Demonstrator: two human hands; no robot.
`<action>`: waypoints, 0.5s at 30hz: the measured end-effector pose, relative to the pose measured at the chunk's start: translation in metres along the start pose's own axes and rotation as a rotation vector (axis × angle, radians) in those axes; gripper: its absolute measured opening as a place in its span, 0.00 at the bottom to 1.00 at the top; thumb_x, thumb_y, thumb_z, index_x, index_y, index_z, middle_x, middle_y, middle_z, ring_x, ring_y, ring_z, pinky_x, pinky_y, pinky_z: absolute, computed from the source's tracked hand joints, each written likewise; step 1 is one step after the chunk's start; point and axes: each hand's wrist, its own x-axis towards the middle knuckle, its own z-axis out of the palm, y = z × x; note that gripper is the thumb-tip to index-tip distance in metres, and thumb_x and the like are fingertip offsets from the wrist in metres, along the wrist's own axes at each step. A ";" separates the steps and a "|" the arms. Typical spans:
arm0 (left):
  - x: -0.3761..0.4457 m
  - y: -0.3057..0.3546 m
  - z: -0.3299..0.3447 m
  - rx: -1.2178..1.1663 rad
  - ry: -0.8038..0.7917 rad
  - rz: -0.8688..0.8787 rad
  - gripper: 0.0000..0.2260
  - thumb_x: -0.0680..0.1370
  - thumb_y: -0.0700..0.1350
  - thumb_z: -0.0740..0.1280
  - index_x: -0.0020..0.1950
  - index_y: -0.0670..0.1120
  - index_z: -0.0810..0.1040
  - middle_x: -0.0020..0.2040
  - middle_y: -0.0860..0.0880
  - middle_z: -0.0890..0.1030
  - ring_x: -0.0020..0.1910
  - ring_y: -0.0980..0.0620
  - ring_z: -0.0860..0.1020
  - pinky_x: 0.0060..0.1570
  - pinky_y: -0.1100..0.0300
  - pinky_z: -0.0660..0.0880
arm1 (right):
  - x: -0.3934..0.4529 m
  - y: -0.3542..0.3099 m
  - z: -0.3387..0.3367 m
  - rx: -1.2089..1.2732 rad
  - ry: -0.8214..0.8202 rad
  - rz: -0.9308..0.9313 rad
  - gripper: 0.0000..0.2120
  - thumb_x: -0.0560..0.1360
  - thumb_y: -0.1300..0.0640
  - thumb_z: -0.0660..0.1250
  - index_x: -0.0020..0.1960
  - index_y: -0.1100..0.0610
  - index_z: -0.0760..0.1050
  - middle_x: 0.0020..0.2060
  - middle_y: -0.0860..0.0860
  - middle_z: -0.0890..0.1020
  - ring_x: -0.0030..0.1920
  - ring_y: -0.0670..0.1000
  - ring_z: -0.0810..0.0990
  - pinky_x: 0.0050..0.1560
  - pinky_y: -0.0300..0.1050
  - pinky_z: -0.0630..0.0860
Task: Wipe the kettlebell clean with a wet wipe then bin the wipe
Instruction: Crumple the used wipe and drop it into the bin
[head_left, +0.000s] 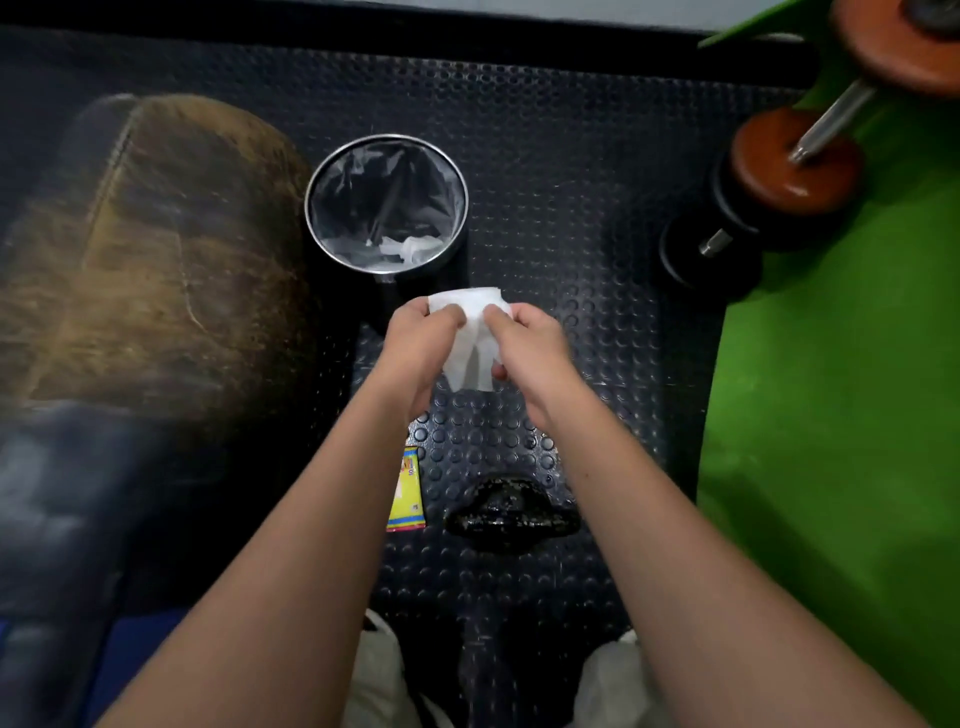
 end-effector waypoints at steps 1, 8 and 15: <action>-0.010 0.017 -0.003 0.001 -0.004 -0.014 0.10 0.77 0.36 0.63 0.57 0.41 0.78 0.47 0.42 0.85 0.39 0.47 0.84 0.39 0.55 0.81 | -0.008 -0.017 0.001 -0.009 0.012 -0.010 0.10 0.80 0.50 0.64 0.50 0.55 0.80 0.45 0.54 0.86 0.42 0.52 0.82 0.41 0.50 0.78; -0.047 0.113 -0.012 0.084 0.165 0.011 0.12 0.75 0.37 0.70 0.57 0.44 0.81 0.47 0.45 0.86 0.45 0.45 0.85 0.48 0.47 0.83 | -0.036 -0.113 0.006 0.038 0.070 0.039 0.05 0.79 0.55 0.67 0.54 0.51 0.78 0.48 0.52 0.85 0.48 0.55 0.85 0.48 0.54 0.82; -0.039 0.133 -0.024 0.136 0.254 -0.102 0.18 0.67 0.40 0.66 0.56 0.45 0.81 0.48 0.44 0.85 0.44 0.45 0.84 0.43 0.54 0.81 | -0.028 -0.148 0.022 0.002 0.030 0.065 0.07 0.79 0.57 0.66 0.56 0.54 0.79 0.47 0.54 0.85 0.44 0.53 0.83 0.45 0.50 0.81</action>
